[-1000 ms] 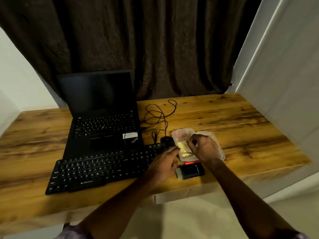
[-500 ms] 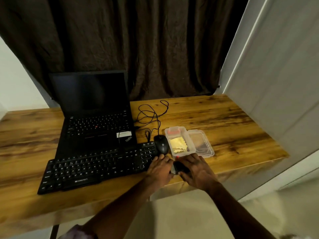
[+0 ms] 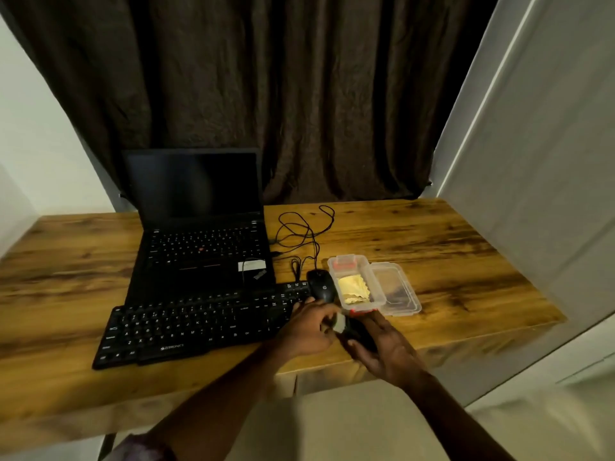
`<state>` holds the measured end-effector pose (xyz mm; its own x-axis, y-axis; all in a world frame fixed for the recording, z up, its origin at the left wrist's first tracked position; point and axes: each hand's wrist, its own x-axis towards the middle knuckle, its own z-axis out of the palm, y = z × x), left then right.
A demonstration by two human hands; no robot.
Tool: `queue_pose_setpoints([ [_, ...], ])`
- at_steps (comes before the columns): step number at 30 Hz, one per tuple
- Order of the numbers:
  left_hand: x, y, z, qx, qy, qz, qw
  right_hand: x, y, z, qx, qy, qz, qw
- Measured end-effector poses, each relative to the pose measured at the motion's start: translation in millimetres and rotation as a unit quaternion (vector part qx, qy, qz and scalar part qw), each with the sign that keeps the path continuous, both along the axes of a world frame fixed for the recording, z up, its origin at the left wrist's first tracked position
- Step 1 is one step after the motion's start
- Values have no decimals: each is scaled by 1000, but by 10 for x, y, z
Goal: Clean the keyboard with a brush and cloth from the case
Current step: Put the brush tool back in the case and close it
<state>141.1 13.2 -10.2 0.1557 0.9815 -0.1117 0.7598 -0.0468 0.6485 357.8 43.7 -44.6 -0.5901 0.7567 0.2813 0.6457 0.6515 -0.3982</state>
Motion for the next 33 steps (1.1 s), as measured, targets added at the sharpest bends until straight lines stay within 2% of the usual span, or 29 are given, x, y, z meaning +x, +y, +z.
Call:
queue_pose_setpoints([
  [3, -58, 23, 196, -57, -203, 74, 975, -259, -29, 230, -37, 184, -36, 981],
  [5, -80, 37, 263, -49, -254, 99, 961, -483, 21, 381, -119, 294, -80, 945],
  [8, -94, 34, 374, -40, -323, 120, 938, -800, 119, 573, -318, 421, -118, 841],
  [10, -115, 53, 414, -29, -356, 132, 925, -943, 142, 679, -367, 469, -114, 795],
  [12, -162, 76, 439, -16, -369, 152, 917, -1052, 157, 754, -384, 496, -109, 771],
  [15, -241, 73, 485, 1, -383, 179, 906, -1162, 193, 820, -390, 511, -91, 761],
  [19, -307, 56, 589, -2, -424, 210, 881, -1291, 170, 889, -458, 499, -85, 730],
  [21, -299, 50, 620, -22, -435, 224, 872, -1363, 167, 893, -463, 489, -68, 736],
  [26, -257, 59, 632, -37, -469, 271, 840, -1464, 135, 954, -406, 490, -46, 770],
  [30, -248, 87, 622, -39, -500, 296, 813, -1496, 129, 987, -435, 507, -53, 742],
  [33, -246, 71, 593, -46, -499, 284, 817, -1499, 122, 975, -426, 506, -67, 747],
])
